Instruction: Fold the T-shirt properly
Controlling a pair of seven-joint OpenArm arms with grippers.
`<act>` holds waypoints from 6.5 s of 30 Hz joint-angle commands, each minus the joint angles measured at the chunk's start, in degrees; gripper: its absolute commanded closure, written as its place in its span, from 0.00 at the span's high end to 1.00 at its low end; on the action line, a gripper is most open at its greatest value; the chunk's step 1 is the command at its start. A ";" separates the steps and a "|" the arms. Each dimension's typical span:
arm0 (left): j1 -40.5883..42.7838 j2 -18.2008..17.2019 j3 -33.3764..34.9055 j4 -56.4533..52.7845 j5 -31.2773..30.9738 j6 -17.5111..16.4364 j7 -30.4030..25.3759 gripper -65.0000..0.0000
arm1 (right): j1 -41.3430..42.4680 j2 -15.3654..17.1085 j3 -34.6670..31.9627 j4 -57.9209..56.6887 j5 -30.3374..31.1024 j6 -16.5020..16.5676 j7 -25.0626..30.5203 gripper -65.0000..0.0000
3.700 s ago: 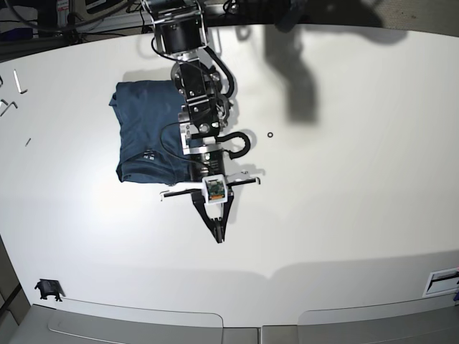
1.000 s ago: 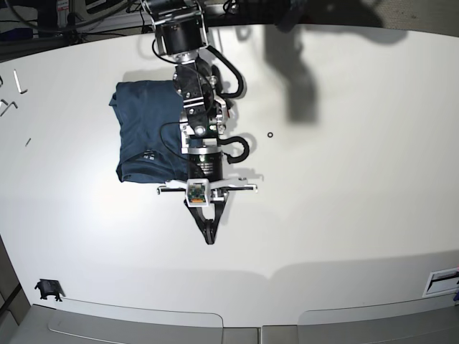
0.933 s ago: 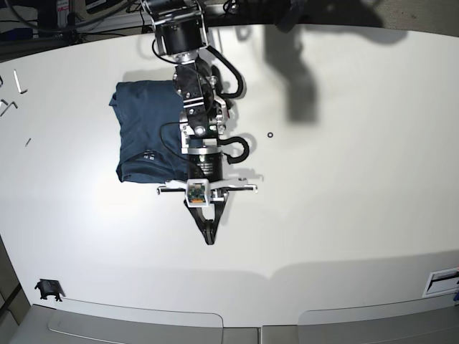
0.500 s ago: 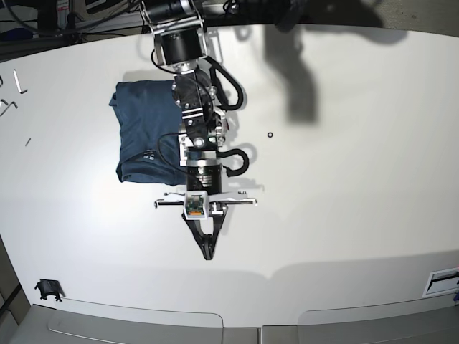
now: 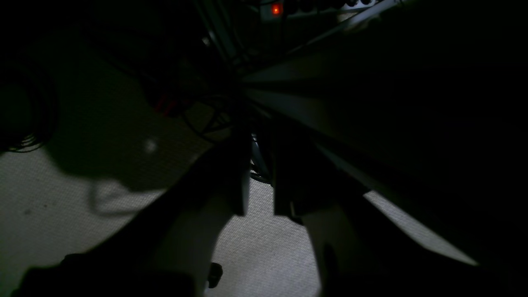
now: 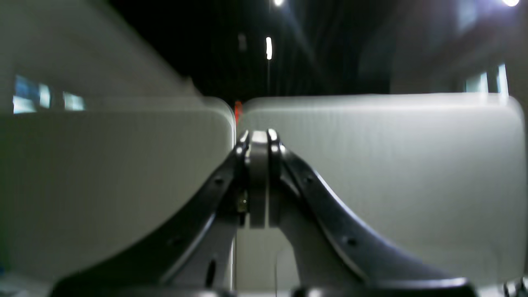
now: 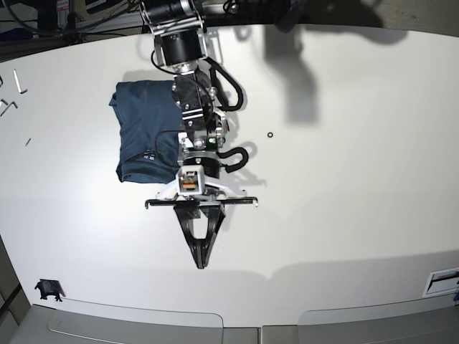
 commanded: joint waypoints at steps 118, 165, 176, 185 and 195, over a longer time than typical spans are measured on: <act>0.63 0.31 0.09 0.26 0.28 -0.59 -1.14 0.12 | -17.29 -0.40 85.79 -12.37 -57.40 17.88 -7.63 0.00; 0.63 0.33 0.11 0.26 0.28 -0.59 -1.14 0.12 | -39.82 -0.40 74.07 12.61 -38.21 26.67 -16.63 0.00; 0.63 0.31 0.09 0.26 0.28 -0.59 -1.14 0.12 | -43.91 -0.40 74.10 1.99 -53.86 24.37 -9.66 0.00; 0.63 0.31 0.09 0.26 0.28 -0.59 -1.14 0.12 | -43.95 -0.40 74.10 -10.34 -55.54 16.04 -9.07 0.00; 0.63 0.33 0.09 0.26 0.28 -0.59 -1.14 0.12 | -43.82 -0.40 74.10 -17.94 -30.27 10.60 -8.70 0.00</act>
